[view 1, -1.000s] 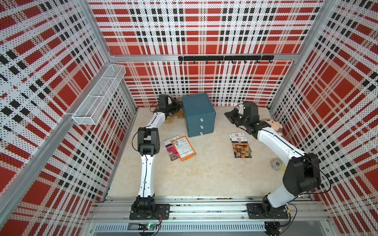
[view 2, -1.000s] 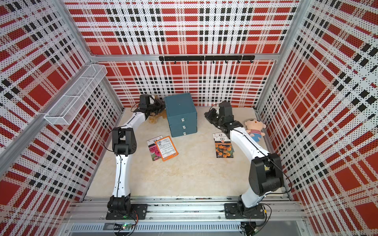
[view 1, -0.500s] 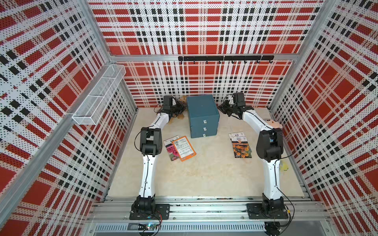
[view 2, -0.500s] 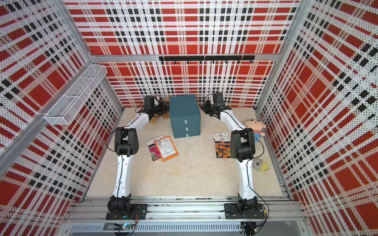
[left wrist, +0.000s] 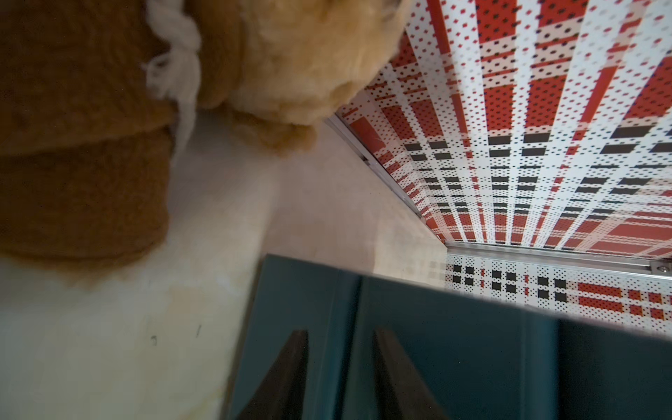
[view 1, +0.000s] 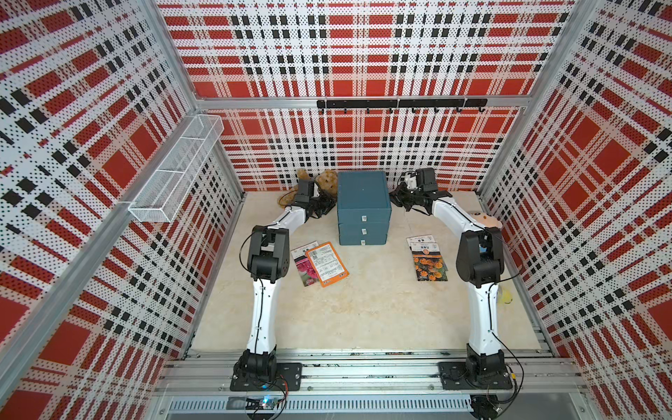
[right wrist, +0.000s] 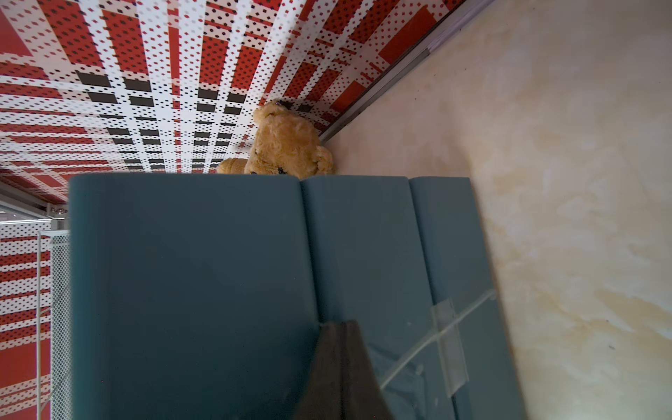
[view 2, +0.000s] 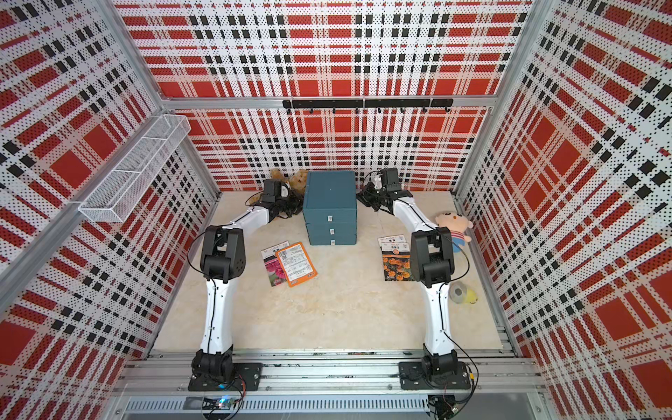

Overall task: Take the seed bags out of the drawer
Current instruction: Move the storage box to the center of the board.

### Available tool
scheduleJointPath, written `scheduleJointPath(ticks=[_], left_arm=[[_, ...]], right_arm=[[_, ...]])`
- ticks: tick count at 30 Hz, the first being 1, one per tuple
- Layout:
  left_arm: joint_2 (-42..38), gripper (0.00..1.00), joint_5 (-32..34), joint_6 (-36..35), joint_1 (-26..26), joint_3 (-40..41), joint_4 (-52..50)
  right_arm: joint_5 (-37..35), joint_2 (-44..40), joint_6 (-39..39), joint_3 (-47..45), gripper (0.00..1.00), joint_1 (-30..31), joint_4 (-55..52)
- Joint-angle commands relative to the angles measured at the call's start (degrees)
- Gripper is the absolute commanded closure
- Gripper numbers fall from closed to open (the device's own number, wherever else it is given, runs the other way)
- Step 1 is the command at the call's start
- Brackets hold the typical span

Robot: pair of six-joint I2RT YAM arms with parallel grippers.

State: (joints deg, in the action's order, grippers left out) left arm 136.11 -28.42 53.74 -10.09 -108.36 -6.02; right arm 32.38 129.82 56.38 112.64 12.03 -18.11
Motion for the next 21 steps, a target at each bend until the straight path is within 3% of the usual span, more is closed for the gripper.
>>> scheduleJointPath(ticks=[1,21], left_arm=[[-6.2,0.65,-1.8,-0.8,-3.6,3.5,1.1],[-28.7,0.67,4.0,1.7,-13.3,32.4,1.8]], right_arm=[[4.0,-3.5,-0.7,-2.7,1.00,1.7,0.7],[2.8,-19.1,-5.9,-25.9,1.00,3.1,1.5]])
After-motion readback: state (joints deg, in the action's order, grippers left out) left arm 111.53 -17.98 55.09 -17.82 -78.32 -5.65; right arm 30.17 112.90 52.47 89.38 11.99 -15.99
